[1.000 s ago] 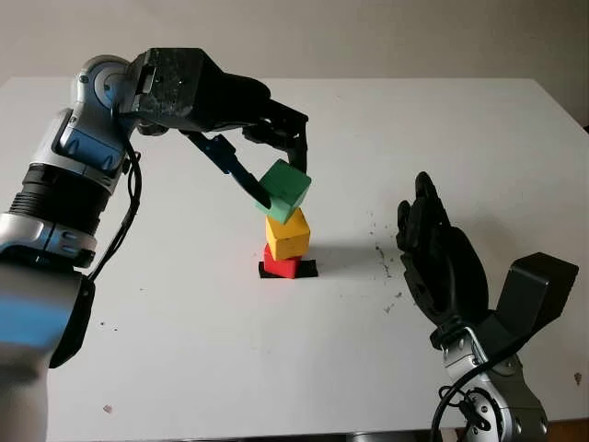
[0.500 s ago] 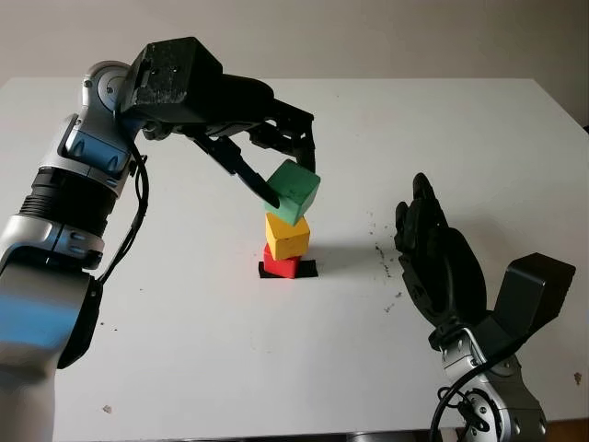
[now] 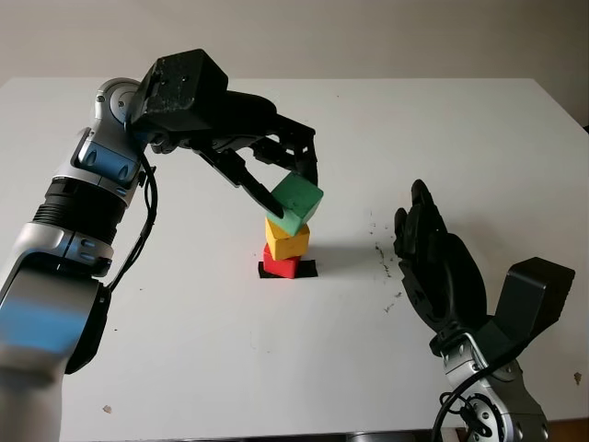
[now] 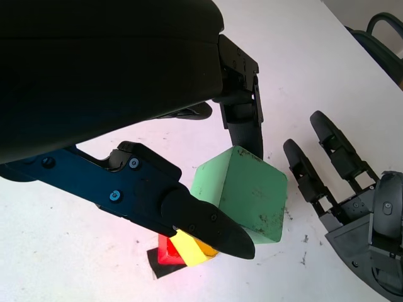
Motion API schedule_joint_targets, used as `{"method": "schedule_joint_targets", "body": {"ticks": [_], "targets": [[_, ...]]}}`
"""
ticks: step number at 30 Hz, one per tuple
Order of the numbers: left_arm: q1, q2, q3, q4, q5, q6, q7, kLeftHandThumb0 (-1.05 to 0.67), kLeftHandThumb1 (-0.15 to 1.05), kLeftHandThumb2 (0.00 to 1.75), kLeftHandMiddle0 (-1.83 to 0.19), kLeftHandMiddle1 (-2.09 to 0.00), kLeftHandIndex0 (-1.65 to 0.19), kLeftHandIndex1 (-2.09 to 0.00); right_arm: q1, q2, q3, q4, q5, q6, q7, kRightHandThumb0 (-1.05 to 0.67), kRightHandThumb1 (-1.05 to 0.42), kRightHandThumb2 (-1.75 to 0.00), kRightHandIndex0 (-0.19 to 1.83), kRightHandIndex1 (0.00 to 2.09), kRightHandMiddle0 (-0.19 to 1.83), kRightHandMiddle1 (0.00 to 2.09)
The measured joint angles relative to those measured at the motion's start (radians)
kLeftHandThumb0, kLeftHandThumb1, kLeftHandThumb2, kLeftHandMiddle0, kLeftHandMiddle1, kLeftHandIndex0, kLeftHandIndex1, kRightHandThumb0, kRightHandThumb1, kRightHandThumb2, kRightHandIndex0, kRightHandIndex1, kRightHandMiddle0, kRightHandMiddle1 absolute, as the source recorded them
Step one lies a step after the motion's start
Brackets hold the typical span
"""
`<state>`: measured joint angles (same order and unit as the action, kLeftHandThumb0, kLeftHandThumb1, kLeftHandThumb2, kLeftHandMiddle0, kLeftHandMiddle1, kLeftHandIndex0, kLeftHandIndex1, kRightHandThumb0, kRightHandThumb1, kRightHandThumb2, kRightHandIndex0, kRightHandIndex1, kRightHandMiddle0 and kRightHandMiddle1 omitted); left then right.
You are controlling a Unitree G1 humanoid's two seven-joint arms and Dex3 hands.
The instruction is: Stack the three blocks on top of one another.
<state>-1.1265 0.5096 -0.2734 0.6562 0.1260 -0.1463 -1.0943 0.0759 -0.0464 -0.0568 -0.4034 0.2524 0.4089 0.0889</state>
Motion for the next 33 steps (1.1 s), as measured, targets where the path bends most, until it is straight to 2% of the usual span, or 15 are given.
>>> {"method": "schedule_joint_targets", "body": {"ticks": [10,14,16,19,28,30,32,33], "targets": [[0.005,0.001,-0.002,-0.015,0.041,-0.025,0.018,-0.50,0.99,0.05,-0.27,-0.04,-0.32,-1.55,0.000,-0.006,0.000,-0.004,-0.002,0.000,0.002,-0.74,-1.05,-0.68,-0.19,0.00,-0.19,0.00],[0.005,0.005,-0.011,-0.031,0.076,-0.038,0.034,-0.53,0.95,0.05,-0.24,-0.04,-0.31,-1.36,0.000,-0.007,0.000,-0.004,-0.002,0.000,0.007,-0.73,-1.05,-0.68,-0.19,0.00,-0.19,0.00],[0.005,0.005,-0.013,-0.032,0.080,-0.037,0.035,-0.54,0.93,0.05,-0.21,-0.04,-0.27,-1.19,0.000,-0.008,-0.001,-0.004,-0.002,0.000,0.010,-0.73,-1.05,-0.68,-0.19,0.00,-0.19,0.00],[0.005,0.005,-0.015,-0.032,0.082,-0.022,0.032,-0.54,0.91,0.05,-0.18,-0.04,-0.23,-1.08,0.000,-0.011,-0.001,-0.004,-0.003,0.000,0.013,-0.74,-1.05,-0.68,-0.19,0.00,-0.19,0.00],[0.005,0.005,-0.014,-0.032,0.064,0.007,0.022,-0.57,0.89,0.05,-0.16,-0.04,-0.15,-1.21,-0.001,-0.016,-0.003,-0.004,-0.012,0.000,0.016,-0.74,-1.05,-0.66,-0.19,0.00,-0.19,0.00],[0.005,0.006,-0.014,-0.030,0.058,0.007,0.006,-0.61,0.87,0.05,-0.12,-0.03,-0.05,-1.08,-0.001,-0.016,-0.005,-0.004,-0.012,0.000,0.017,-0.73,-1.05,-0.66,-0.19,0.00,-0.19,0.00],[0.005,0.011,-0.013,-0.030,0.042,0.008,-0.023,-0.67,0.87,0.05,-0.05,-0.04,0.00,-0.77,-0.001,-0.016,-0.007,-0.003,-0.012,0.000,0.019,-0.73,-1.05,-0.65,-0.19,0.00,-0.19,0.00],[0.005,0.017,-0.012,-0.030,0.036,0.009,-0.035,-0.68,0.87,0.05,-0.03,-0.04,0.01,-0.70,-0.001,-0.016,-0.008,-0.003,-0.012,-0.001,0.022,-0.73,-1.05,-0.65,-0.19,0.00,-0.19,0.00]]}}
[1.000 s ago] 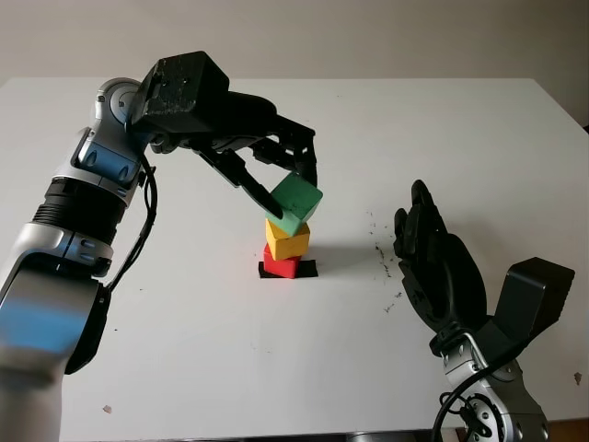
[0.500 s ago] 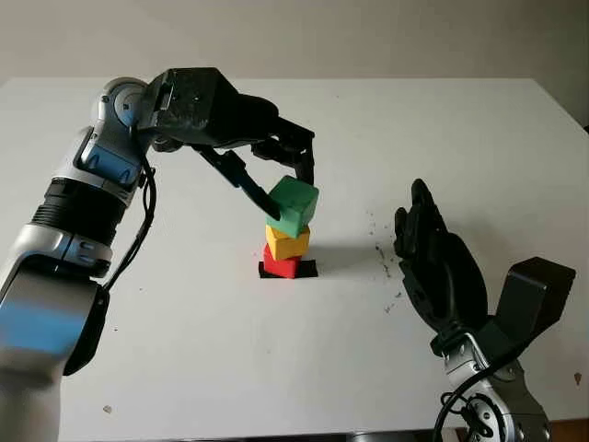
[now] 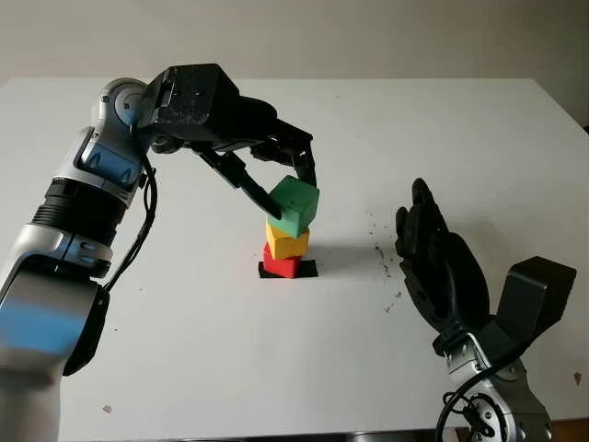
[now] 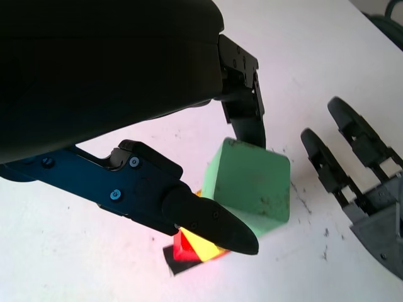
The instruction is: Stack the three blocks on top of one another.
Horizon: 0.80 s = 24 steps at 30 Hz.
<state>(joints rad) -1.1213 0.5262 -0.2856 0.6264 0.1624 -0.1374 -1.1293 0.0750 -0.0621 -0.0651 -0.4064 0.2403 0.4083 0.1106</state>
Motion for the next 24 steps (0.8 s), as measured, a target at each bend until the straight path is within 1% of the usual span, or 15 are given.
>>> {"method": "schedule_joint_targets", "body": {"ticks": [1,2,4,7,8,10,13,16,17,18,19,20,22,23,24], "targets": [[0.000,0.008,0.002,-0.001,-0.005,0.000,-0.009,-0.72,0.88,0.05,0.01,-0.04,-0.01,-0.54,0.000,0.000,-0.001,0.000,0.000,0.000,0.004,-0.73,-1.05,-0.66,-0.19,0.00,-0.19,0.00],[0.000,0.016,0.005,-0.003,-0.009,0.004,-0.019,-0.73,0.87,0.05,0.06,-0.04,-0.02,-0.31,0.000,-0.001,-0.003,0.001,0.000,-0.001,0.006,-0.73,-1.05,-0.66,-0.19,0.00,-0.19,0.00],[0.000,0.034,0.009,-0.024,-0.014,0.023,-0.038,-0.72,0.85,0.05,0.13,-0.04,0.01,-0.13,0.000,-0.002,-0.004,0.001,0.000,-0.001,0.008,-0.73,-1.05,-0.66,-0.19,0.00,-0.19,0.00],[0.000,0.061,0.022,-0.070,-0.028,0.056,-0.056,-0.70,0.83,0.04,0.18,-0.02,0.10,-0.04,0.000,-0.002,-0.003,0.001,-0.002,-0.001,0.007,-0.73,-1.05,-0.65,-0.19,0.00,-0.19,0.00],[0.002,0.067,0.032,-0.083,-0.046,0.062,-0.064,-0.69,0.84,0.05,0.19,-0.01,0.16,-0.02,0.000,-0.002,-0.003,0.001,-0.002,-0.001,0.007,-0.73,-1.05,-0.65,-0.19,0.00,-0.19,0.00],[0.003,0.076,0.061,-0.101,-0.090,0.095,-0.083,-0.70,0.85,0.06,0.19,0.00,0.18,0.00,-0.001,-0.002,-0.003,0.001,-0.003,-0.001,0.007,-0.73,-1.05,-0.65,-0.19,0.00,-0.19,0.00],[0.007,0.095,0.101,-0.109,-0.135,0.127,-0.088,-0.72,0.88,0.07,0.19,0.00,0.19,0.00,-0.005,-0.003,-0.003,0.003,-0.003,-0.001,0.007,-0.73,-1.05,-0.66,-0.19,0.00,-0.19,0.00],[0.031,0.122,0.155,-0.108,-0.184,0.119,-0.085,-0.77,0.96,0.09,0.19,0.00,0.19,0.00,-0.011,-0.004,-0.001,0.007,-0.006,-0.001,0.008,-0.73,-1.05,-0.65,-0.19,0.00,-0.19,0.00],[0.051,0.132,0.182,-0.112,-0.205,0.109,-0.070,-0.83,1.01,0.20,0.19,0.00,0.19,0.00,-0.014,-0.005,0.001,0.008,-0.011,-0.003,0.008,-0.72,-1.05,-0.66,-0.19,0.00,-0.19,0.00],[0.078,0.140,0.213,-0.122,-0.219,0.098,-0.043,-0.86,1.03,0.28,0.19,0.00,0.19,0.00,-0.016,-0.007,0.004,0.009,-0.018,-0.008,0.009,-0.72,-1.05,-0.66,-0.19,0.00,-0.19,0.00],[0.117,0.149,0.248,-0.146,-0.238,0.105,-0.007,-0.91,1.04,0.40,0.19,0.00,0.19,0.00,-0.017,-0.012,0.008,0.010,-0.029,-0.017,0.010,-0.72,-1.05,-0.66,-0.19,0.00,-0.19,0.00],[0.155,0.157,0.278,-0.177,-0.252,0.122,0.025,-0.92,1.04,0.48,0.19,0.00,0.19,0.00,-0.018,-0.016,0.011,0.012,-0.040,-0.026,0.010,-0.72,-1.05,-0.65,-0.19,0.00,-0.19,0.00],[0.237,0.162,0.339,-0.264,-0.319,0.251,0.088,-0.90,1.05,0.49,0.19,0.00,0.19,0.00,-0.020,-0.020,0.016,0.014,-0.054,-0.034,0.009,-0.73,-1.05,-0.64,-0.19,0.00,-0.19,0.00],[0.282,0.160,0.371,-0.311,-0.358,0.317,0.121,-0.86,1.05,0.54,0.19,0.00,0.19,0.00,-0.022,-0.021,0.020,0.016,-0.062,-0.037,0.007,-0.72,-1.05,-0.64,-0.19,0.00,-0.19,0.00],[0.320,0.156,0.398,-0.350,-0.390,0.360,0.149,-0.84,1.05,0.59,0.19,0.00,0.19,0.00,-0.024,-0.021,0.022,0.017,-0.067,-0.039,0.006,-0.72,-1.05,-0.64,-0.19,0.00,-0.19,0.00]]}}
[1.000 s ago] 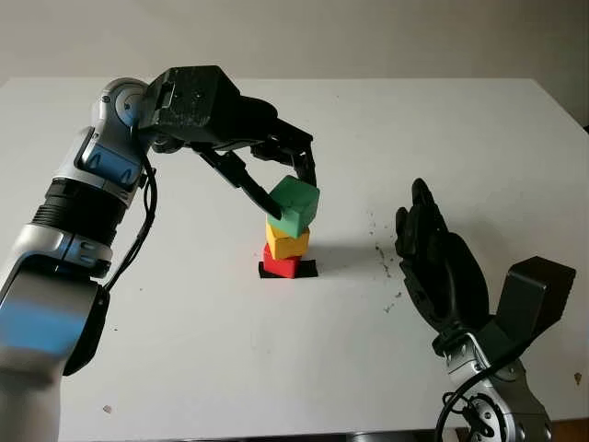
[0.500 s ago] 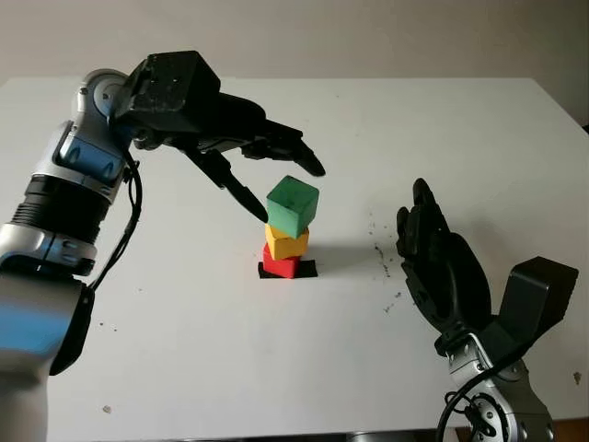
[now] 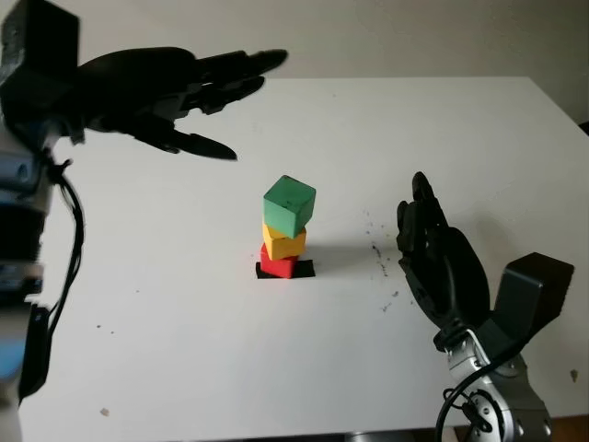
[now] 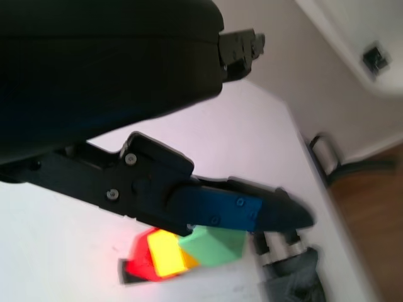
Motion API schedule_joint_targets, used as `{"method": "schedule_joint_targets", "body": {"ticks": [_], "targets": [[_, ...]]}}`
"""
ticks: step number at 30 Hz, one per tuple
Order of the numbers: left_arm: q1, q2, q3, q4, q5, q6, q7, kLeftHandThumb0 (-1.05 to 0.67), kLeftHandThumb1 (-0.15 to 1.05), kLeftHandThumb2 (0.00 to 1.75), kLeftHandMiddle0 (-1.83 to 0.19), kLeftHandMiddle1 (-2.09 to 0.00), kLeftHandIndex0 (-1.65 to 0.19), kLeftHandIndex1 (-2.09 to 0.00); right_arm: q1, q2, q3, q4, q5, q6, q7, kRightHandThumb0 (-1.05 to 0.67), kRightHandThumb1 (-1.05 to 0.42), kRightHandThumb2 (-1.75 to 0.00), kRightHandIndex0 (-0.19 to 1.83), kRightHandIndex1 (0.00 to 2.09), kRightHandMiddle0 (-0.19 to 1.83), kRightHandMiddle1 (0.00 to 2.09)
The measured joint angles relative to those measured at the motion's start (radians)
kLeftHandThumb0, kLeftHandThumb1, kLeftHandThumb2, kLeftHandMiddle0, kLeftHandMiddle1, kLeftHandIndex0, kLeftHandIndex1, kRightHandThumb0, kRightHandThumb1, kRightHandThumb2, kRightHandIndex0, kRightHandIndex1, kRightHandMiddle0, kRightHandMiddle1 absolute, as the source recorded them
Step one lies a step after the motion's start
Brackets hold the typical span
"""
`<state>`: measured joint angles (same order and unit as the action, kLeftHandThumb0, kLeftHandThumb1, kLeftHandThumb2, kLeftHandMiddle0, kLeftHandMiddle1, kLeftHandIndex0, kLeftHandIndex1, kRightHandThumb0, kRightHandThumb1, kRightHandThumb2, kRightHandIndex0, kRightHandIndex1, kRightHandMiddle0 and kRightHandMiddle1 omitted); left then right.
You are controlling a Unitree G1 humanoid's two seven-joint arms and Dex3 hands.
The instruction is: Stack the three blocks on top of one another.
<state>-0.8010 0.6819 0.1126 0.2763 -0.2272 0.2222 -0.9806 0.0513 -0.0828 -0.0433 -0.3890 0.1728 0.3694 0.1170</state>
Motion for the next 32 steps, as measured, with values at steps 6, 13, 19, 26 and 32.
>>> {"method": "schedule_joint_targets", "body": {"ticks": [6,13,19,26,32], "targets": [[0.269,-0.091,0.148,-0.174,-0.132,0.047,0.176,-0.81,1.05,0.68,0.19,0.00,0.19,0.00,-0.013,-0.007,0.006,0.012,-0.024,-0.019,0.002,-0.72,-1.05,-0.67,-0.19,0.00,-0.19,0.00],[0.501,-0.264,0.170,-0.205,-0.093,-0.218,0.367,-0.77,1.05,0.71,0.19,0.00,0.19,0.00,-0.026,-0.009,-0.002,0.029,-0.021,-0.029,0.011,-0.71,-1.05,-0.69,-0.19,0.00,-0.19,0.00],[0.621,-0.409,0.103,-0.178,-0.030,-0.354,0.486,-0.77,1.05,0.71,0.19,0.00,0.19,0.00,-0.045,-0.007,-0.003,0.062,-0.019,-0.044,0.007,-0.72,-1.05,-0.68,-0.19,0.00,-0.19,0.00],[0.658,-0.466,0.044,-0.205,0.012,-0.374,0.569,-0.79,1.05,0.71,0.19,0.00,0.19,0.00,-0.046,-0.003,-0.002,0.067,-0.027,-0.046,-0.012,-0.72,-1.05,-0.69,-0.19,0.00,-0.19,0.00],[0.668,-0.475,0.019,-0.220,0.014,-0.377,0.584,-0.79,1.05,0.74,0.19,0.00,0.19,0.00,-0.046,-0.003,-0.002,0.071,-0.031,-0.054,-0.010,-0.74,-1.05,-0.74,-0.19,0.00,-0.19,0.00]]}}
